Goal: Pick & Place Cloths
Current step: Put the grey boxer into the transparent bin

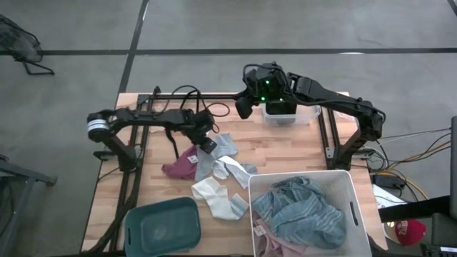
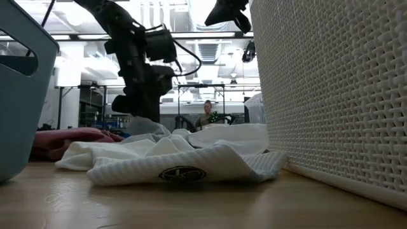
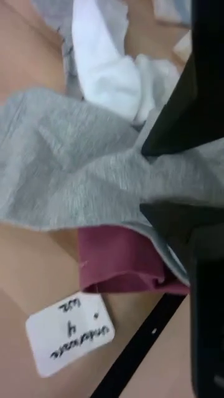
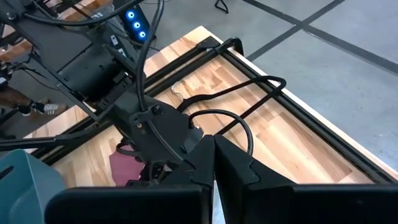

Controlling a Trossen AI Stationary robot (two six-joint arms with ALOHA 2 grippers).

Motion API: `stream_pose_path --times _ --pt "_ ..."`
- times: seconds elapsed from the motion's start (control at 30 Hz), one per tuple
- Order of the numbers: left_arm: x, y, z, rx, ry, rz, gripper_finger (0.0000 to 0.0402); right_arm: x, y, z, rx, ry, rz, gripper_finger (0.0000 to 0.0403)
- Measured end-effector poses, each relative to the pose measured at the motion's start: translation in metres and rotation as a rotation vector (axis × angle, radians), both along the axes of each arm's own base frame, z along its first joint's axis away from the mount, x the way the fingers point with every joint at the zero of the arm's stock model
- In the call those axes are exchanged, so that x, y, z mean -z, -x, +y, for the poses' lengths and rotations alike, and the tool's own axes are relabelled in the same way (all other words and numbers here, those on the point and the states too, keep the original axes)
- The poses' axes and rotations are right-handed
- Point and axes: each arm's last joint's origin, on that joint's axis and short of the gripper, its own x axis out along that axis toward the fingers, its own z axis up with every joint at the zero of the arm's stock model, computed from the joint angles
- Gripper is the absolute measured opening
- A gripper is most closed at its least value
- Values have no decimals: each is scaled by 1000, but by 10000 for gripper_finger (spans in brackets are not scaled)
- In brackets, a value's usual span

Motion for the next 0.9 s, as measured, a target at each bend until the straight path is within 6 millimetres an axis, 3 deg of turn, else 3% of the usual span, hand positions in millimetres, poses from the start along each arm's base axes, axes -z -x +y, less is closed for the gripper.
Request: stream_pose_path --times 0.2,0.27,0.4,0.73,0.9 --pt "-2 -3 2 61 -51 -39 25 0 0 0 -2 3 0 8" --pt "-3 -5 2 72 -53 -64 9 0 0 0 -2 3 0 8" --pt "-7 -7 2 71 -39 -96 4 0 0 0 -2 3 1 8" --pt "-50 0 -5 102 38 -257 12 0 0 0 -1 3 1 8" --pt "-44 4 -10 62 -4 -159 54 0 0 0 2 10 3 8"
